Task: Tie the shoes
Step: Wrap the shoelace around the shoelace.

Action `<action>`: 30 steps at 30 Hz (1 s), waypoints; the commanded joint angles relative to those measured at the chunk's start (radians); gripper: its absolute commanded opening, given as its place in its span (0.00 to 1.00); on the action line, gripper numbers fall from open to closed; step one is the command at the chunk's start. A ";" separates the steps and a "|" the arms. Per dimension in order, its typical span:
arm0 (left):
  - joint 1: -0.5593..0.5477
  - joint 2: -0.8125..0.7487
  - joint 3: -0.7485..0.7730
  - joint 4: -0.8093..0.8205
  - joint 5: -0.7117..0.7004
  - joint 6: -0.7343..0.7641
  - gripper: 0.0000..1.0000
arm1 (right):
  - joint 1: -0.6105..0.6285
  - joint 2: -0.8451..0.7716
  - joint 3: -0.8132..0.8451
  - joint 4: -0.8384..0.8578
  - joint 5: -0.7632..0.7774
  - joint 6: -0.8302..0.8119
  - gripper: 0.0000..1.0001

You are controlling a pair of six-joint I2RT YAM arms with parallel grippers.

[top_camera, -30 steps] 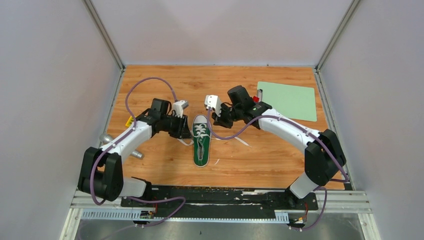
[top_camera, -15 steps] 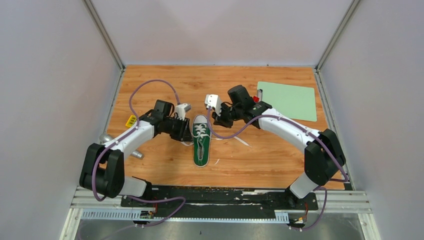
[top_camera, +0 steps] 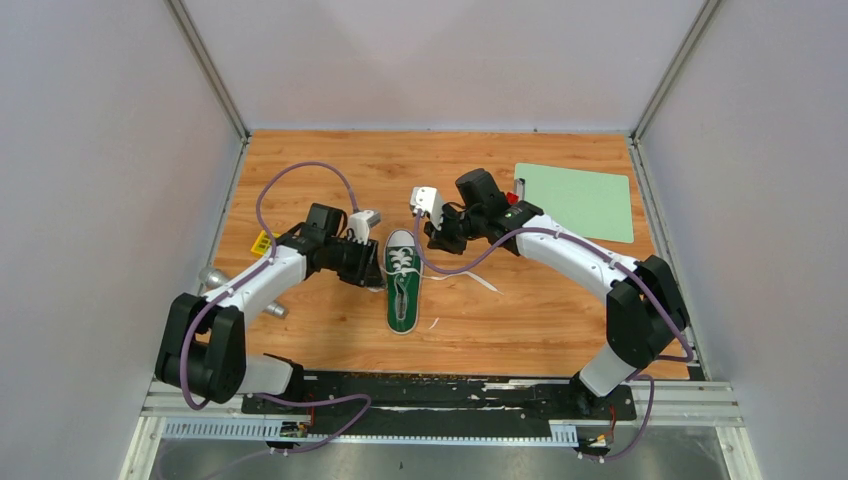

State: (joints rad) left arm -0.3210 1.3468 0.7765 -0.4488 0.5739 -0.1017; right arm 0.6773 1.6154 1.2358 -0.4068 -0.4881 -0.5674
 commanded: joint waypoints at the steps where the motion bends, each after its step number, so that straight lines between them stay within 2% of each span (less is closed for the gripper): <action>1: -0.005 -0.031 -0.005 0.008 0.014 0.023 0.42 | -0.005 -0.001 0.031 0.018 -0.015 0.021 0.10; 6: -0.007 -0.031 -0.008 0.020 0.033 0.026 0.33 | -0.004 0.002 0.035 0.020 -0.011 0.021 0.10; 12: -0.006 -0.029 0.002 0.014 0.037 0.034 0.03 | -0.004 0.004 0.033 0.020 -0.009 0.025 0.10; 13: -0.006 -0.032 0.010 -0.009 0.030 0.044 0.01 | -0.004 0.003 0.033 0.021 -0.010 0.026 0.10; 19: -0.004 -0.012 0.155 -0.189 -0.017 0.148 0.00 | -0.005 -0.016 0.042 0.021 -0.054 0.006 0.11; 24: -0.003 0.027 0.247 -0.264 -0.064 0.219 0.00 | 0.007 -0.007 0.064 0.022 -0.130 -0.049 0.13; 27: -0.004 0.050 0.282 -0.275 -0.036 0.241 0.02 | 0.030 0.019 0.054 0.068 -0.144 -0.068 0.17; 30: -0.003 0.082 0.308 -0.277 0.001 0.240 0.04 | 0.064 0.053 0.029 0.174 -0.116 -0.014 0.25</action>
State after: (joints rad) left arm -0.3214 1.3987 1.0302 -0.6907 0.5442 0.0933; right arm 0.6987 1.6230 1.2541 -0.3729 -0.5823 -0.6033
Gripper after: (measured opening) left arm 0.032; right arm 0.204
